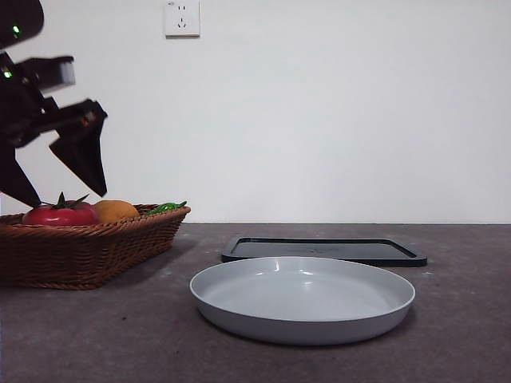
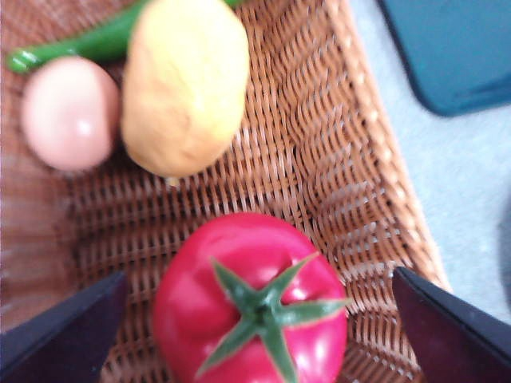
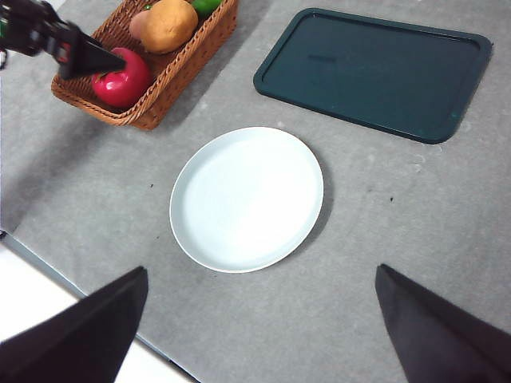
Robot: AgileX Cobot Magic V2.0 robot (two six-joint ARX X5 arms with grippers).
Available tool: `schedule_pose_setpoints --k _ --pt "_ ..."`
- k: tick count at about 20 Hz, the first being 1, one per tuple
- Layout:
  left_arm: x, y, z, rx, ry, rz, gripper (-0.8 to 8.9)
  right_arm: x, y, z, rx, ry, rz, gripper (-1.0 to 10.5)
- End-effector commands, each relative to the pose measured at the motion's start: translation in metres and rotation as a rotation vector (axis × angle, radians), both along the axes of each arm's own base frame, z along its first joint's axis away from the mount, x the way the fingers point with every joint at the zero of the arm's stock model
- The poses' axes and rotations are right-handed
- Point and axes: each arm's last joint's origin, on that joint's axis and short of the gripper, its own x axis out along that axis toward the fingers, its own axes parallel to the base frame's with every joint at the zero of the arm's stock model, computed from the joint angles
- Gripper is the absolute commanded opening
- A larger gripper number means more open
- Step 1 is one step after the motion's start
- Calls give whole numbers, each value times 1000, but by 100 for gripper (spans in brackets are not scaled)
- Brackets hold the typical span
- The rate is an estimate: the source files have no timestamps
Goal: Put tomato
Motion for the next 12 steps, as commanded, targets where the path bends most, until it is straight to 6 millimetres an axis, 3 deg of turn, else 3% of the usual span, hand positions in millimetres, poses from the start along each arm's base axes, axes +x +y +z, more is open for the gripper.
schedule_pose_setpoints --k 1,12 --pt "10 -4 -4 21 -16 -16 533 1 1 4 -1 -21 8 455" --pt "18 -7 -24 45 46 -12 524 1 1 5 -1 -22 8 455"
